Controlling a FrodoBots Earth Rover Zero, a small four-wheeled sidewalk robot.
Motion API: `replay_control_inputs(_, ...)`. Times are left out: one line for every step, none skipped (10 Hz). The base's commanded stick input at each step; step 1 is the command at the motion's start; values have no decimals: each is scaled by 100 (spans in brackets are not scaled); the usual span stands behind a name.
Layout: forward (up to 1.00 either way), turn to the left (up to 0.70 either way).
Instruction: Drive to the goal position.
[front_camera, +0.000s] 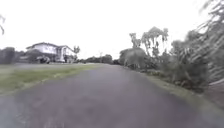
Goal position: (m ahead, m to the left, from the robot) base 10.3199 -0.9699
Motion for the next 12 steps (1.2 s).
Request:
replay_control_inputs(100,2)
replay_control_inputs(100,1)
replay_control_inputs(100,8)
replay_control_inputs(100,4)
replay_control_inputs(100,0)
replay_control_inputs(100,0)
replay_control_inputs(100,0)
replay_control_inputs(100,0)
replay_control_inputs(100,0)
replay_control_inputs(100,0)
replay_control_inputs(100,0)
replay_control_inputs(100,6)
